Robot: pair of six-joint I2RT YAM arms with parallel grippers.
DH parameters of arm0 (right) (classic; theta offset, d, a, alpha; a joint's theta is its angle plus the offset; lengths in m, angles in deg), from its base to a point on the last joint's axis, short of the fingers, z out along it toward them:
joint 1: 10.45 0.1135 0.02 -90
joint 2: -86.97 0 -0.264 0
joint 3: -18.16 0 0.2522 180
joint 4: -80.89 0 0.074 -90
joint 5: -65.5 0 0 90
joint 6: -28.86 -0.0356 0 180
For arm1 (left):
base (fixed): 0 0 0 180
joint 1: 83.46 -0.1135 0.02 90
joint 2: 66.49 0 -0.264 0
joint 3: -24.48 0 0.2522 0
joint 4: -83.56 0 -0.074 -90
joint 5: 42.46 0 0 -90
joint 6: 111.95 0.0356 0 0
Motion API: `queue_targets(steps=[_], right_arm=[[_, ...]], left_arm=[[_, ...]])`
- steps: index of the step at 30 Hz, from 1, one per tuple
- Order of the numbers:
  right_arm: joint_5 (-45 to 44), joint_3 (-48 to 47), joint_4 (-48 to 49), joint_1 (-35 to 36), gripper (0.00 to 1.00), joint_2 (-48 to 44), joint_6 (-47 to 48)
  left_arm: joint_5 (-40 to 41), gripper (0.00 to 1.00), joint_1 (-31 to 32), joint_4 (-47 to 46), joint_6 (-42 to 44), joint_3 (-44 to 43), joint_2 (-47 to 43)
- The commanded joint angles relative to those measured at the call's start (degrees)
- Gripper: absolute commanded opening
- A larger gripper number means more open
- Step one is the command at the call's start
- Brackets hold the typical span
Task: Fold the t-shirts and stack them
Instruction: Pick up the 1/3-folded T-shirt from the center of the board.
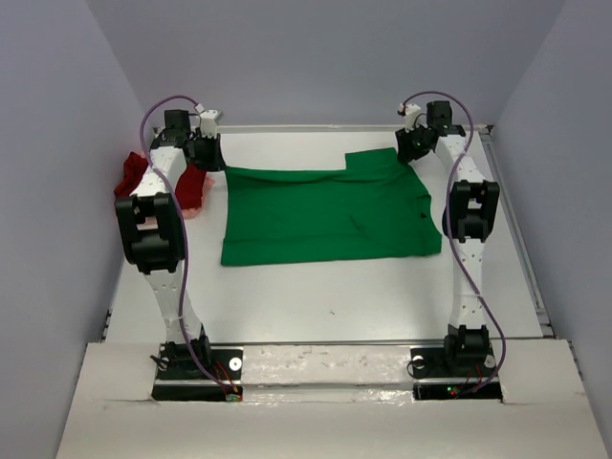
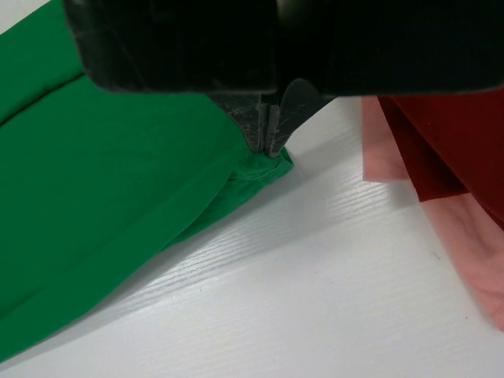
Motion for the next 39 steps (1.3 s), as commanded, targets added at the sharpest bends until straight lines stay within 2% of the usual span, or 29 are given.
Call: queue_targets(steps=[1, 29, 32, 39], right_arm=[[1.2, -4.3, 1.4, 0.5, 0.45, 1.2, 0.5], [1.4, -3.3, -2.9, 1.0, 0.45, 1.5, 2.9], [1.0, -3.2, -3.1, 1.0, 0.41, 1.5, 3.4], [1.9, -2.7, -5.6, 1.0, 0.4, 1.5, 4.9]], left_arm=[[-0.6, 0.0, 0.0, -0.7, -0.1, 0.6, -3.3], [-0.3, 0.0, 0.1, -0.8, 0.4, 0.1, -2.9], [-0.4, 0.0, 0.1, -0.8, 0.4, 0.1, -2.7], [-0.5, 0.0, 0.1, -0.7, 0.5, 0.1, -2.8]])
